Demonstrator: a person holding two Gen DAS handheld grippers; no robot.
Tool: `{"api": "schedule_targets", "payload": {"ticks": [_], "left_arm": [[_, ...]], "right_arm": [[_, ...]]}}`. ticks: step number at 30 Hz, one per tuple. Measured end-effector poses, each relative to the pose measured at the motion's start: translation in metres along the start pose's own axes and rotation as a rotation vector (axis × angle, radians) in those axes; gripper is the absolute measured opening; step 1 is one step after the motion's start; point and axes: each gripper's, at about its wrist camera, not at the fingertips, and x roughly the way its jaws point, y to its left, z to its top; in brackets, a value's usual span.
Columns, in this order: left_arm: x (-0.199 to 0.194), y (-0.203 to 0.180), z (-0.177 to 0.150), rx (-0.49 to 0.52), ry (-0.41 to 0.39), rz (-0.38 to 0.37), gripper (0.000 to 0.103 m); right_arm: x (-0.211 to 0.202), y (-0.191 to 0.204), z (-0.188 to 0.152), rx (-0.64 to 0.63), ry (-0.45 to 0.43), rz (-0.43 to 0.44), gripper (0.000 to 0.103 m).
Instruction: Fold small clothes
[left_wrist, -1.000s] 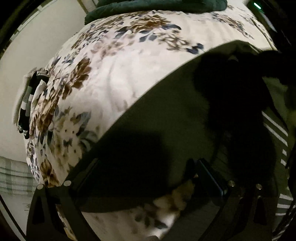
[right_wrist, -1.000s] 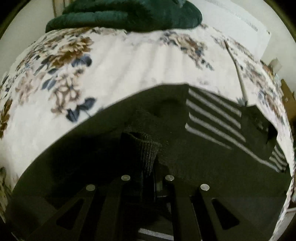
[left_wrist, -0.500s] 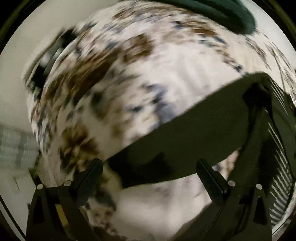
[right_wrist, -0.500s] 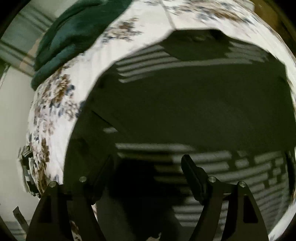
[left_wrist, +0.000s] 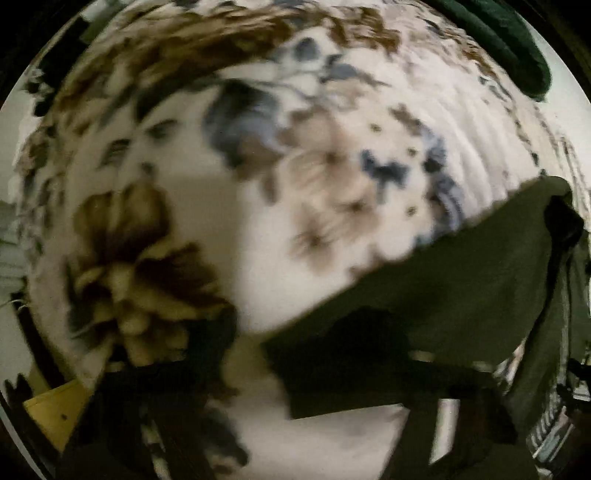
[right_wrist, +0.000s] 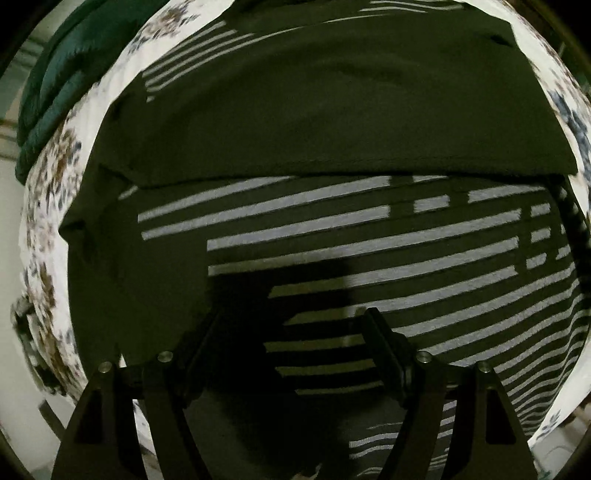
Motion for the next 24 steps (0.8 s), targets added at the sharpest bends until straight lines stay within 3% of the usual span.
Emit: {"api": "schedule_targets", "payload": {"ticks": [1,3,4,8,13,15,18,20,22,24], "left_arm": [[-0.003,-0.005,0.001,0.008,-0.017,-0.005,0.028],[-0.016,-0.01,0.003,0.008,-0.053,-0.001,0.007],[-0.025,-0.008,0.006,-0.011,-0.072,-0.015,0.002],[-0.061,0.009,0.028,-0.103,-0.152,-0.092,0.002],[-0.085,0.046,0.082,-0.154,-0.295,-0.065,0.0],[-0.086,0.058,0.104,-0.175,-0.315,-0.071,0.0],[-0.085,0.073,0.108,-0.216,-0.264,-0.164,0.002],[-0.077,0.074,0.098,-0.219,-0.21,-0.204,0.009],[-0.065,0.074,0.077,-0.243,-0.145,-0.25,0.041],[-0.047,0.076,0.053,-0.299,-0.085,-0.285,0.063]], "right_arm": [[0.001,0.003,-0.001,-0.013,0.003,-0.005,0.077],[0.003,0.009,-0.003,-0.033,0.01,-0.01,0.077],[0.003,0.013,-0.004,-0.041,0.011,-0.007,0.077],[-0.001,0.028,-0.007,-0.072,0.005,0.004,0.077],[-0.005,0.045,-0.01,-0.092,-0.005,0.032,0.077],[-0.004,0.052,-0.011,-0.091,-0.006,0.042,0.077],[0.0,0.057,-0.013,-0.071,0.01,0.061,0.077],[0.002,0.059,-0.015,-0.06,0.02,0.073,0.077],[0.005,0.064,-0.019,-0.064,0.033,0.07,0.077],[0.01,0.067,-0.022,-0.063,0.047,0.071,0.077]]}}
